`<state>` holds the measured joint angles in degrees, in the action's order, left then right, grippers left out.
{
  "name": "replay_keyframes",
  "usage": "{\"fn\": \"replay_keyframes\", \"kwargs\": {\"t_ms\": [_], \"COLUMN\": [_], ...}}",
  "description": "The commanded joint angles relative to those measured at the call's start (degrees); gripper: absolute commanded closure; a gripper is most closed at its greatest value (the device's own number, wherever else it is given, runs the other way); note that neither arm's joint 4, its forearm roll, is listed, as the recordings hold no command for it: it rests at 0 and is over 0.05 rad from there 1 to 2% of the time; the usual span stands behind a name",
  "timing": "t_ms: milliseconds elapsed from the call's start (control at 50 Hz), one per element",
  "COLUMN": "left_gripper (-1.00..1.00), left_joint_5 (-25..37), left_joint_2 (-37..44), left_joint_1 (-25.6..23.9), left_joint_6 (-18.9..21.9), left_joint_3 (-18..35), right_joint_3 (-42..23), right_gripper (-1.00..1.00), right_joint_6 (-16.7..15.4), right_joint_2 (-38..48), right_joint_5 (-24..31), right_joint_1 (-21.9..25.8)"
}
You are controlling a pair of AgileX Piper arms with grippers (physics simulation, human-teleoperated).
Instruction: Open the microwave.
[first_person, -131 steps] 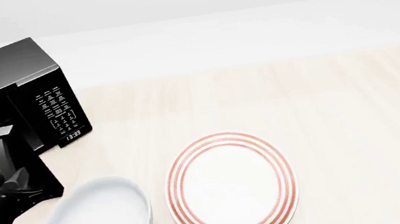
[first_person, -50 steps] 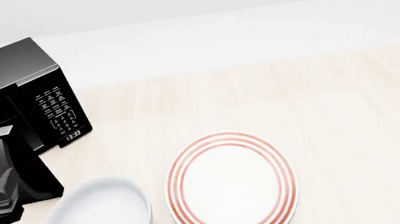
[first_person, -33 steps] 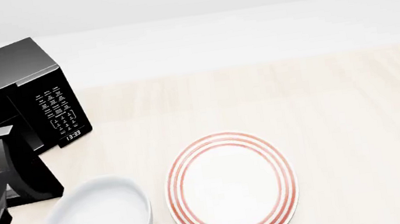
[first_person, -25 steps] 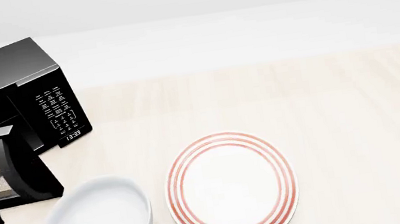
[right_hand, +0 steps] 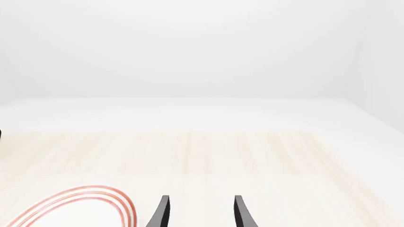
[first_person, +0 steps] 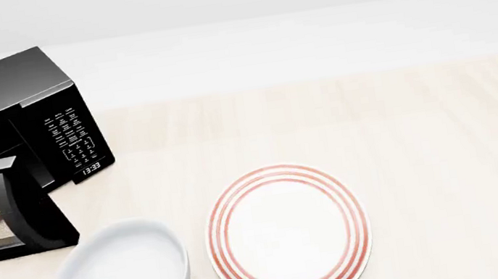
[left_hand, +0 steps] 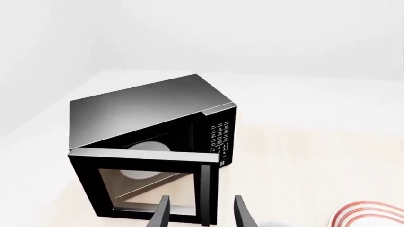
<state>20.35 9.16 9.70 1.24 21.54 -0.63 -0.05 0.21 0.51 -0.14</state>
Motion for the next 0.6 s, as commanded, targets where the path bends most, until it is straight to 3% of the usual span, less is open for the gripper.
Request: {"fn": "replay_keyframes", "kwargs": {"t_ms": [20,340,400,440,600], "left_gripper": [-1.0,-1.0,-1.0,-1.0,-1.0], "left_joint_5": [4.0,2.8,3.9,4.4,4.1], "left_joint_2": [0.5,6.6,7.9,8.8,12.9], "left_joint_1": [0.3,-0.1,0.2,0.5,1.6], "left_joint_6": [0.7,3.7,0.8,3.9,6.7], "left_joint_3": [5.9,10.8,13.1,14.5,18.0], "right_joint_3": [0.0,0.0,0.0,0.0,0.0], "right_gripper": [-1.0,-1.0,-1.0,-1.0,-1.0], "right_joint_6": [0.0,0.0,0.0,0.0,0.0], "right_joint_2": [0.0,0.0,0.0,0.0,0.0], "right_joint_5": [0.0,0.0,0.0,0.0,0.0], "right_joint_1": [0.0,0.0,0.0,0.0,0.0]}}
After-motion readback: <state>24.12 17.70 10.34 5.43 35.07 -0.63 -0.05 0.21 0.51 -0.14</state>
